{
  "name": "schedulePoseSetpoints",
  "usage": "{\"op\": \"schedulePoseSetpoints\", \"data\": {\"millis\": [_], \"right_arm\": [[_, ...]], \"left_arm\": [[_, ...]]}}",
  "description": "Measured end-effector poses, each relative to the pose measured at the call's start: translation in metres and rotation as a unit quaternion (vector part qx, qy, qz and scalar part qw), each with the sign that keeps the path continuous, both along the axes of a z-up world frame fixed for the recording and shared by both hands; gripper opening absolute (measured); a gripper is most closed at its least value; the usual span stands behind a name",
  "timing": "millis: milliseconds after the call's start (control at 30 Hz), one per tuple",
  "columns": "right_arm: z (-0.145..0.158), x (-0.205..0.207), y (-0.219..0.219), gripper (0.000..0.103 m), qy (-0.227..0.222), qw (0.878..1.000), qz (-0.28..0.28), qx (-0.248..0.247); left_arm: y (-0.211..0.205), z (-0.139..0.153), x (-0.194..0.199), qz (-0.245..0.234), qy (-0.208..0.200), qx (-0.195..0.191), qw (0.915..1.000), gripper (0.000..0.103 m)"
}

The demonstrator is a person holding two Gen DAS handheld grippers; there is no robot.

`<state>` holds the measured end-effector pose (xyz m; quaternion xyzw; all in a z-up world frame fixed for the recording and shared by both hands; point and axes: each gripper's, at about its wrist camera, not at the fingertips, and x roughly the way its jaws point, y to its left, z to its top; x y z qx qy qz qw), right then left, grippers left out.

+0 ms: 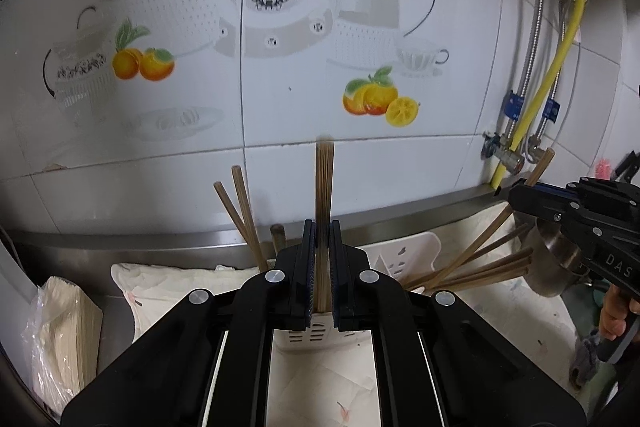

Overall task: Organize utensils
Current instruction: 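Lower both held chopsticks upright into the white holder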

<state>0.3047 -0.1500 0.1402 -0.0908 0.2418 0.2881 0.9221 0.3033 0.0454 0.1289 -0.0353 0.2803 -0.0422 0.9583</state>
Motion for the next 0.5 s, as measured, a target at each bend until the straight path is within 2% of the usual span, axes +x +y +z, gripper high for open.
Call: {"op": "schedulePoseSetpoints", "data": {"millis": [500], "right_arm": [[-0.015, 0.008, 0.0, 0.007, 0.016, 1.0, -0.004, -0.009]], "left_arm": [[-0.003, -0.005, 0.003, 0.001, 0.014, 0.004, 0.9999, 0.007]]}}
